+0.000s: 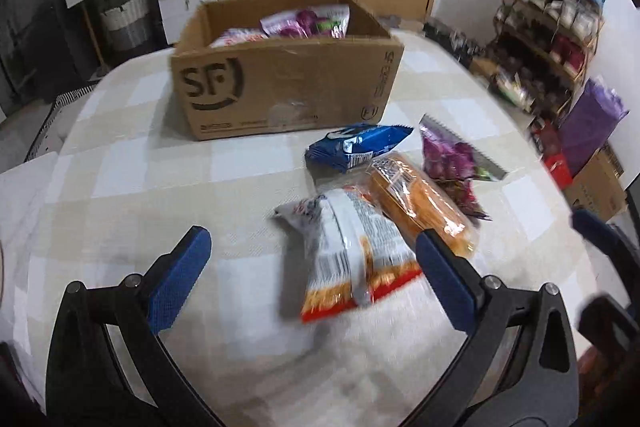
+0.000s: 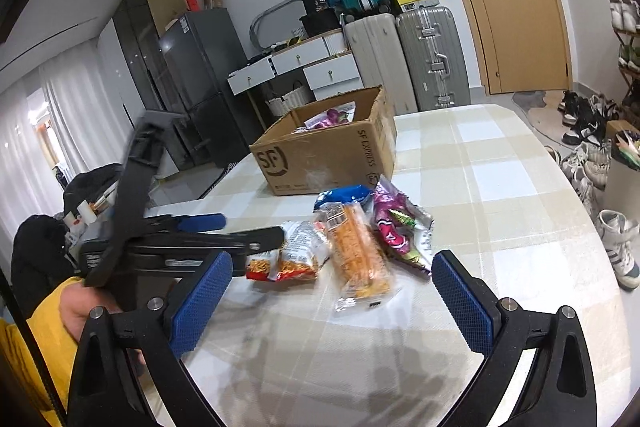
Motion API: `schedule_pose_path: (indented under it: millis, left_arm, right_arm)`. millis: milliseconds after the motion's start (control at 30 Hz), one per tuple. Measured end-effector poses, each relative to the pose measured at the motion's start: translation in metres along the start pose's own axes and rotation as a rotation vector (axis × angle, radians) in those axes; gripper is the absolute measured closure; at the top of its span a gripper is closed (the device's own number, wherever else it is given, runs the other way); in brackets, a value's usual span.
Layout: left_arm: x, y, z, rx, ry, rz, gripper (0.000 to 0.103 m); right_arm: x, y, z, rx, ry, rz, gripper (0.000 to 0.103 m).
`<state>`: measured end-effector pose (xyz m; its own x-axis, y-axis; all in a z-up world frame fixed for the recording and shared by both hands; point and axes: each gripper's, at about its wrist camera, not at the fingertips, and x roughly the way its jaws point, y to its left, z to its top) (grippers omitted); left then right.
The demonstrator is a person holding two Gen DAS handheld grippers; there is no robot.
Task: Organize snacks
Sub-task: 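Grasp the white-and-orange snack bag with the left tool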
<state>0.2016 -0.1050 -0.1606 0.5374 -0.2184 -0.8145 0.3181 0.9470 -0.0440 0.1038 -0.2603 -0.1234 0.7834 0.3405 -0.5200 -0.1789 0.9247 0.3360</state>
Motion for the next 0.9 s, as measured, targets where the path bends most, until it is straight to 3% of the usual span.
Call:
schedule_pose_path:
  millis: [100, 200, 300, 400, 533, 900]
  left_arm:
    - [0.024, -0.008, 0.012, 0.016, 0.034, -0.005, 0.001]
    - [0.052, -0.016, 0.016, 0.052, 0.099, 0.037, 0.001]
    - [0.068, -0.011, 0.019, 0.014, 0.126, -0.012, 0.001]
    - [0.077, -0.005, 0.022, -0.021, 0.132, -0.08, 0.014]
    - [0.085, 0.0, 0.028, -0.058, 0.134, -0.17, 0.043]
    - [0.089, 0.023, 0.037, -0.127, 0.125, -0.213, 0.052]
  right_arm:
    - [0.0, -0.005, 0.002, 0.016, 0.001, 0.008, 0.001]
    - [0.004, -0.013, 0.003, 0.039, 0.012, 0.02, 0.001]
    - [0.008, -0.019, 0.004, 0.057, 0.021, 0.028, 0.001]
    - [0.014, -0.022, 0.003, 0.071, 0.038, 0.035, 0.001]
    - [0.019, -0.021, 0.002, 0.072, 0.052, 0.037, 0.001]
    - [0.029, -0.009, 0.002, 0.057, 0.099, 0.029, 0.001]
